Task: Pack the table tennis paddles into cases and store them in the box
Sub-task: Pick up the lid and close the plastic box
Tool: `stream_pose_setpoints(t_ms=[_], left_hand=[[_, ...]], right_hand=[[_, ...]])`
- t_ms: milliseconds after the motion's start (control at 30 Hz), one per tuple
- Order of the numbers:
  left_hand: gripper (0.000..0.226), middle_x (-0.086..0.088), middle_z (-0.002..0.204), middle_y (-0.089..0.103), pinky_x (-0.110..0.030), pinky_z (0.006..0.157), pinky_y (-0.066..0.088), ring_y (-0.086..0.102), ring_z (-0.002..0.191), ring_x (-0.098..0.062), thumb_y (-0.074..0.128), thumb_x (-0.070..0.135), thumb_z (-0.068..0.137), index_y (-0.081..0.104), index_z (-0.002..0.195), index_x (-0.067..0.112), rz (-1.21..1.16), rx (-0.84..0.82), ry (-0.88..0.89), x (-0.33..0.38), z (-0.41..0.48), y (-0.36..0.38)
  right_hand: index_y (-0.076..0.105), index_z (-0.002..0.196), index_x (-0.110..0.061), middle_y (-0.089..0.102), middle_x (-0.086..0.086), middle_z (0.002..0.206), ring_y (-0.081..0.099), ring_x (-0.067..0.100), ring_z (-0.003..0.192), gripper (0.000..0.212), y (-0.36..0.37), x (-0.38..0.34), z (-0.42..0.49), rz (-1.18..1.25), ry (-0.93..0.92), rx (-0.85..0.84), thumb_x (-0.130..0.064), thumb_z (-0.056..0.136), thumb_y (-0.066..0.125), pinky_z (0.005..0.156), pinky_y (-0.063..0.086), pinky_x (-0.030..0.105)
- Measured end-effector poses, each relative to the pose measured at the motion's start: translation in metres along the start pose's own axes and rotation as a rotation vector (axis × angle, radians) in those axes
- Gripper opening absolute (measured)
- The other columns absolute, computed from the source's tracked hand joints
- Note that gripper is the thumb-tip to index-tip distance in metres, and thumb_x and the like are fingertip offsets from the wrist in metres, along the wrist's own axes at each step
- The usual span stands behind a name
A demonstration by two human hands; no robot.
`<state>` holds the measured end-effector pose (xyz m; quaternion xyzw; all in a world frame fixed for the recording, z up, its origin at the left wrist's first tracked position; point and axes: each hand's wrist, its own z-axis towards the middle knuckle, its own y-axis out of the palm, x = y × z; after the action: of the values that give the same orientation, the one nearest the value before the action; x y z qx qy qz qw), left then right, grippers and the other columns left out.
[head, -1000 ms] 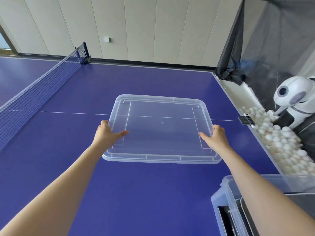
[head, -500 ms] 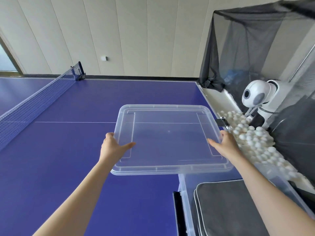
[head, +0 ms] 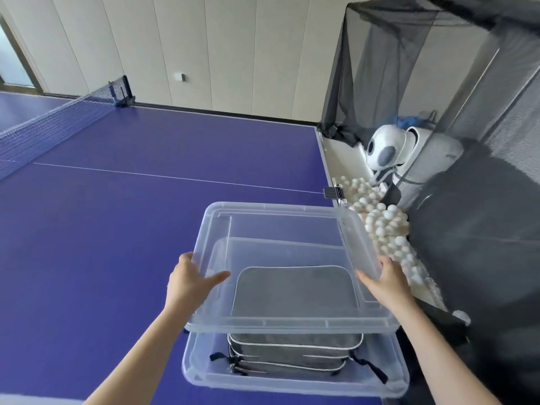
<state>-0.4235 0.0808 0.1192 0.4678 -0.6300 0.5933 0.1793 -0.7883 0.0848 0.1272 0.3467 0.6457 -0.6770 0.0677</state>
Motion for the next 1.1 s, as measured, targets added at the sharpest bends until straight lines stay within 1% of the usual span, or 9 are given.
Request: stream_pose_setpoints(t_ms=[100, 233, 367, 467, 533, 600, 700, 833, 1100], left_hand=[[0.091, -0.010, 0.131, 0.054, -0.037, 0.086, 0.045, 0.054, 0.115, -0.029, 0.085, 0.042, 0.066, 0.038, 0.139, 0.012, 0.008, -0.011, 0.008, -0.011, -0.022, 0.014], [0.089, -0.008, 0.130, 0.055, -0.037, 0.087, 0.045, 0.054, 0.114, -0.028, 0.087, 0.039, 0.065, 0.041, 0.137, 0.013, 0.010, -0.005, 0.001, -0.022, -0.036, 0.018], [0.087, -0.008, 0.127, 0.047, -0.035, 0.092, 0.040, 0.049, 0.112, -0.025, 0.087, 0.037, 0.065, 0.045, 0.135, 0.010, 0.053, 0.009, 0.055, -0.026, -0.043, 0.018], [0.088, -0.009, 0.131, 0.042, -0.043, 0.103, 0.039, 0.041, 0.122, -0.028, 0.086, 0.038, 0.066, 0.044, 0.137, 0.009, 0.073, -0.001, 0.038, -0.029, -0.049, 0.020], [0.087, -0.010, 0.133, 0.039, -0.047, 0.106, 0.036, 0.036, 0.126, -0.029, 0.086, 0.040, 0.066, 0.046, 0.137, 0.010, 0.103, 0.002, 0.023, -0.032, -0.052, 0.023], [0.085, -0.011, 0.133, 0.038, -0.047, 0.106, 0.035, 0.034, 0.127, -0.030, 0.086, 0.040, 0.066, 0.047, 0.136, 0.010, 0.109, 0.004, 0.015, -0.034, -0.055, 0.025], [0.087, -0.012, 0.133, 0.037, -0.047, 0.107, 0.034, 0.033, 0.127, -0.030, 0.085, 0.041, 0.066, 0.046, 0.137, 0.010, 0.117, 0.005, 0.010, -0.034, -0.055, 0.026], [0.087, -0.010, 0.132, 0.037, -0.046, 0.107, 0.034, 0.034, 0.127, -0.030, 0.086, 0.039, 0.066, 0.046, 0.137, 0.009, 0.095, -0.004, 0.006, -0.037, -0.055, 0.025], [0.090, -0.011, 0.132, 0.036, -0.046, 0.108, 0.034, 0.034, 0.127, -0.030, 0.086, 0.039, 0.066, 0.043, 0.138, 0.007, 0.098, -0.018, -0.017, -0.044, -0.055, 0.027]], right_hand=[[0.043, 0.133, 0.001, 0.051, 0.019, 0.124, 0.049, 0.031, 0.113, 0.067, 0.001, 0.028, -0.020, -0.022, 0.004, -0.006, -0.034, 0.082, 0.071, 0.088, 0.039, 0.033], [0.045, 0.132, -0.001, 0.050, 0.018, 0.120, 0.051, 0.032, 0.110, 0.065, 0.009, 0.047, -0.042, -0.024, 0.034, 0.007, -0.035, 0.082, 0.070, 0.090, 0.042, 0.035], [0.042, 0.134, -0.001, 0.048, 0.018, 0.124, 0.048, 0.033, 0.116, 0.067, 0.013, 0.052, -0.052, -0.007, 0.041, 0.017, -0.034, 0.083, 0.069, 0.093, 0.041, 0.036], [0.042, 0.136, -0.004, 0.048, 0.015, 0.124, 0.050, 0.031, 0.114, 0.066, 0.013, 0.056, -0.057, 0.000, 0.041, 0.028, -0.036, 0.084, 0.068, 0.088, 0.042, 0.034], [0.041, 0.137, -0.006, 0.046, 0.014, 0.128, 0.050, 0.031, 0.117, 0.066, 0.013, 0.058, -0.061, -0.009, 0.049, 0.028, -0.036, 0.085, 0.067, 0.088, 0.043, 0.035], [0.040, 0.138, -0.005, 0.044, 0.015, 0.129, 0.049, 0.032, 0.118, 0.068, 0.016, 0.060, -0.064, -0.008, 0.047, 0.030, -0.034, 0.084, 0.068, 0.090, 0.043, 0.036], [0.043, 0.135, -0.001, 0.046, 0.019, 0.125, 0.049, 0.035, 0.116, 0.066, 0.017, 0.060, -0.066, 0.008, 0.037, 0.055, -0.030, 0.082, 0.071, 0.095, 0.040, 0.037], [0.051, 0.130, -0.003, 0.050, 0.020, 0.125, 0.041, 0.038, 0.119, 0.064, 0.020, 0.065, -0.066, -0.162, 0.040, 0.079, -0.038, 0.080, 0.072, 0.101, 0.033, 0.042], [0.046, 0.133, 0.003, 0.044, 0.024, 0.126, 0.039, 0.040, 0.120, 0.066, 0.031, 0.068, -0.068, -0.099, 0.039, 0.030, -0.029, 0.082, 0.072, 0.101, 0.033, 0.040]])
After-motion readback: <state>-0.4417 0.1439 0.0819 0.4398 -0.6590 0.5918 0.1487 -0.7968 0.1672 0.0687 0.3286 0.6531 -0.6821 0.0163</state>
